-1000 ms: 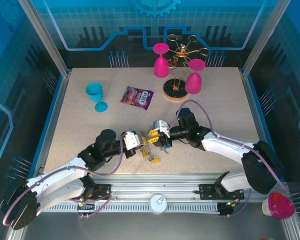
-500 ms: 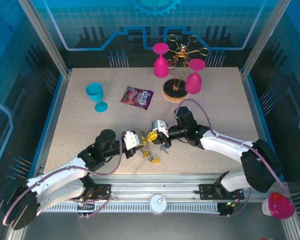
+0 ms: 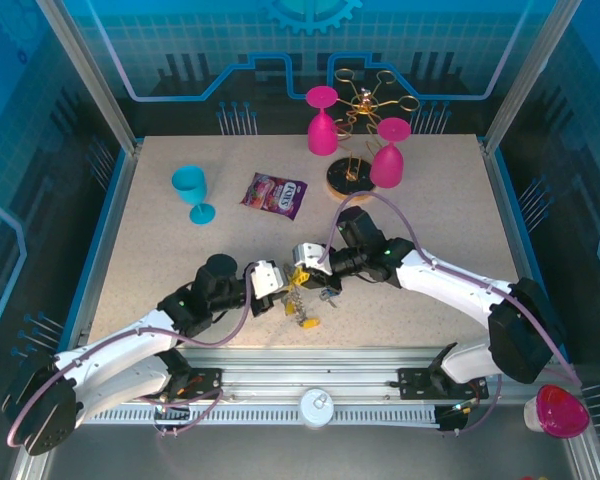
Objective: Put the keys on the keyring
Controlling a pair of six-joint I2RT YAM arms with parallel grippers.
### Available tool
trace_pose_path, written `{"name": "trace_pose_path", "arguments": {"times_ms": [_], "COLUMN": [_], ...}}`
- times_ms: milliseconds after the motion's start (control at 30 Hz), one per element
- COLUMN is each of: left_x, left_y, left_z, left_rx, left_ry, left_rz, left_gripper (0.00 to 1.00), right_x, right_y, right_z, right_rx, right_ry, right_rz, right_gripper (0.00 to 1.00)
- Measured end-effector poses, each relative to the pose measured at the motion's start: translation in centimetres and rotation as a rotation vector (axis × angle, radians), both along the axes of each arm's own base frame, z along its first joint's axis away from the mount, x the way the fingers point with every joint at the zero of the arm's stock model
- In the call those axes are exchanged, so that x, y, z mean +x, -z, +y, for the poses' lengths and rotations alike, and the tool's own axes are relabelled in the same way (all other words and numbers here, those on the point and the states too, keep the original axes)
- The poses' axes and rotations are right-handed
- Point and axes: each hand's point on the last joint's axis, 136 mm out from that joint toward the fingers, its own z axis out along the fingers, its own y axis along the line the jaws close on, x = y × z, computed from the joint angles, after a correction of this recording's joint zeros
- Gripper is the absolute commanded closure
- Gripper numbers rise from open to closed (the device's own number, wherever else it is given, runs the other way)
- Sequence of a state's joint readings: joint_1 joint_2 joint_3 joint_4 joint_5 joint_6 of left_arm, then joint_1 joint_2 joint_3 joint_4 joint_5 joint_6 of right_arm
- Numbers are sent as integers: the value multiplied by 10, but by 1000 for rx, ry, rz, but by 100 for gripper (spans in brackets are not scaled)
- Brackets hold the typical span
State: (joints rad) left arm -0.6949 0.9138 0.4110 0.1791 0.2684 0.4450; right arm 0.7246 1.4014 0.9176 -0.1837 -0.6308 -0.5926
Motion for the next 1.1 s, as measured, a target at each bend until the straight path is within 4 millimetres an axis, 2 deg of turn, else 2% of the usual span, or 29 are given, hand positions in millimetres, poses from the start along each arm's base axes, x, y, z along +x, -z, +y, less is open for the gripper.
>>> {"name": "trace_pose_path", "arguments": {"times_ms": [33,100,167,233,333,433,567,700,833,933,1100], "left_x": [0,0,1,2,5,8,12,15,17,20,26], "left_y": [0,0,-1,1,1,1,1,2,1,-1,0], "left_z": [0,0,1,2,4,7,9,12,13,15,20], "left_rx": [3,8,10,21,33,37,41,38,29,18,13], "left_ry": [1,2,-3,-12,-25,-48,-78,-110,-133,-169,-220], "left_rz": [0,-1,-7,-12,-25,-34,-35,-12,26,41,50], "left_gripper": [100,100,100,100,100,100,100,100,100,100,100], "right_x": [0,1,5,12,29,42,52,47,42,36,8], "right_y": [1,0,-4,-9,-13,-8,15,43,56,69,106], "right_z": [0,0,-3,-16,-41,-54,-68,-89,-105,-108,-100], "right_rx": [-3,1,40,91,129,118,34,-77,-161,-234,-429], "right_ry": [1,14,48,130,318,493,720,922,1076,1147,1186], "right_rz": [1,15,39,68,111,185,300,432,553,639,735], "right_gripper": [100,67,60,53,55,60,65,68,68,68,66]}}
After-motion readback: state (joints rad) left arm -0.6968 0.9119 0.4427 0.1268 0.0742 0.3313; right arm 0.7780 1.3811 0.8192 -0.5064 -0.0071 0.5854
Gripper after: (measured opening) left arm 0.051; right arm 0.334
